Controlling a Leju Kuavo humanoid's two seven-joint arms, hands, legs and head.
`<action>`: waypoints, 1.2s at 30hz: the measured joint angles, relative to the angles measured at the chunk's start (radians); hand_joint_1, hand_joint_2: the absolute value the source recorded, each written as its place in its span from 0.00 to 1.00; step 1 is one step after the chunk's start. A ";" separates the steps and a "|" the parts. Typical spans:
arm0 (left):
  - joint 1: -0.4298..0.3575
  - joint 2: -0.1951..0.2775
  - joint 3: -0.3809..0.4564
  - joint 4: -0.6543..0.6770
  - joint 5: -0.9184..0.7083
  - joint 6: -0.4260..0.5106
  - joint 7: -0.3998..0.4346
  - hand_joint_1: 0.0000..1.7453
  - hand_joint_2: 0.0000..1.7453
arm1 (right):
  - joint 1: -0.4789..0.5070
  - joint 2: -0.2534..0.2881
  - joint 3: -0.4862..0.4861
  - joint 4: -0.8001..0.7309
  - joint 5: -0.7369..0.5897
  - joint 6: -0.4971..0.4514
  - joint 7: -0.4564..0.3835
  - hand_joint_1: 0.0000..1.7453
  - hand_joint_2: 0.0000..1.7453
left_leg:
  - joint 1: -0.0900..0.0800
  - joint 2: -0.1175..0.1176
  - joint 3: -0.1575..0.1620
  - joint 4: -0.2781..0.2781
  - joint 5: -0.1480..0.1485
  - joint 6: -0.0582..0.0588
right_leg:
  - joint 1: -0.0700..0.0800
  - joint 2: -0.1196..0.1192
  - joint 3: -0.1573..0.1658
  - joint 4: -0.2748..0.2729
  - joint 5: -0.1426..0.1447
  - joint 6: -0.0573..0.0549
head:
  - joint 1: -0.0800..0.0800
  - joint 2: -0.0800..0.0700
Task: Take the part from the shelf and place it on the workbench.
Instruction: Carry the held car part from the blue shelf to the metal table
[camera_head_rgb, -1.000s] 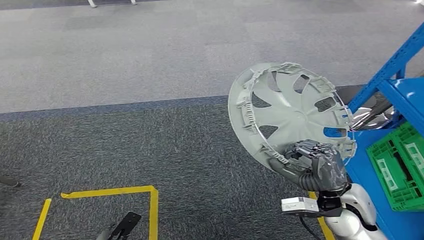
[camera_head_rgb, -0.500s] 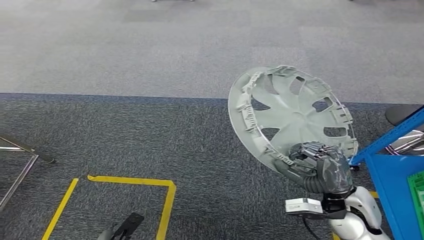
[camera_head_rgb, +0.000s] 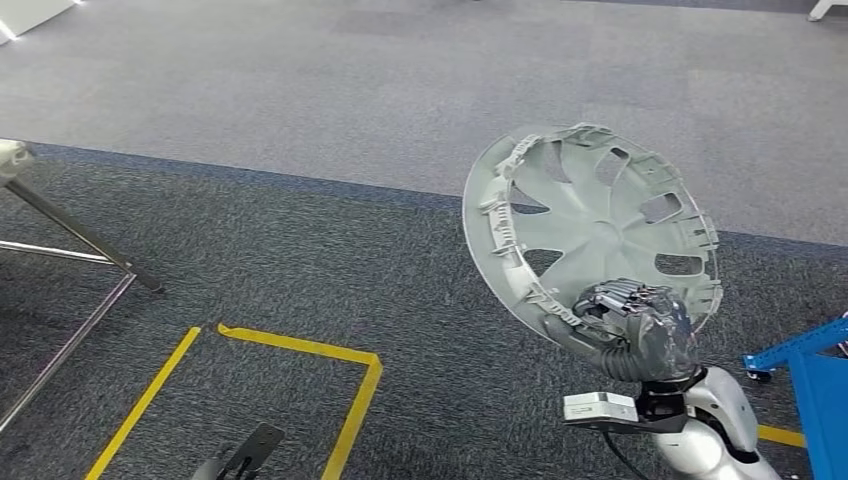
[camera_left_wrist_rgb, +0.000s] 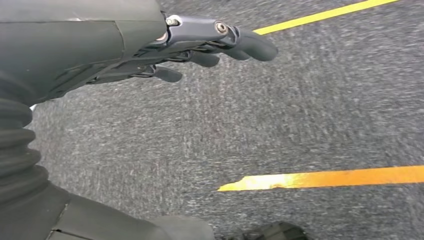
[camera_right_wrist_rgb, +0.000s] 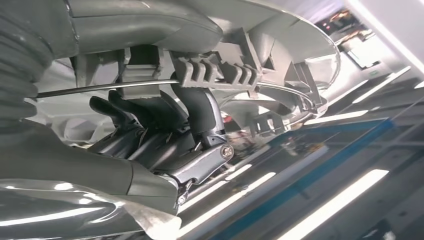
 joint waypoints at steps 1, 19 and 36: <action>0.003 0.000 0.000 0.000 0.003 -0.002 -0.005 0.00 1.00 | 0.001 0.000 0.000 0.000 0.001 -0.004 0.000 1.00 1.00 | 0.004 -0.012 0.008 -0.009 0.003 0.004 | -0.001 0.021 -0.004 0.014 -0.010 0.004 | 0.001 0.000; 0.015 -0.004 0.000 0.000 0.004 -0.008 -0.017 0.00 1.00 | -0.002 -0.002 0.001 0.000 -0.001 -0.030 -0.006 1.00 1.00 | 0.024 -0.060 -0.076 0.185 -0.099 -0.044 | -0.019 0.108 -0.035 0.012 0.029 -0.017 | -0.004 0.000; 0.019 -0.001 0.000 0.000 -0.004 -0.003 0.003 0.00 1.00 | 0.007 -0.008 0.001 -0.002 0.002 -0.033 -0.007 1.00 1.00 | 0.010 -0.059 0.013 -0.016 0.004 0.017 | -0.009 0.107 -0.128 0.241 -0.104 0.016 | 0.005 0.000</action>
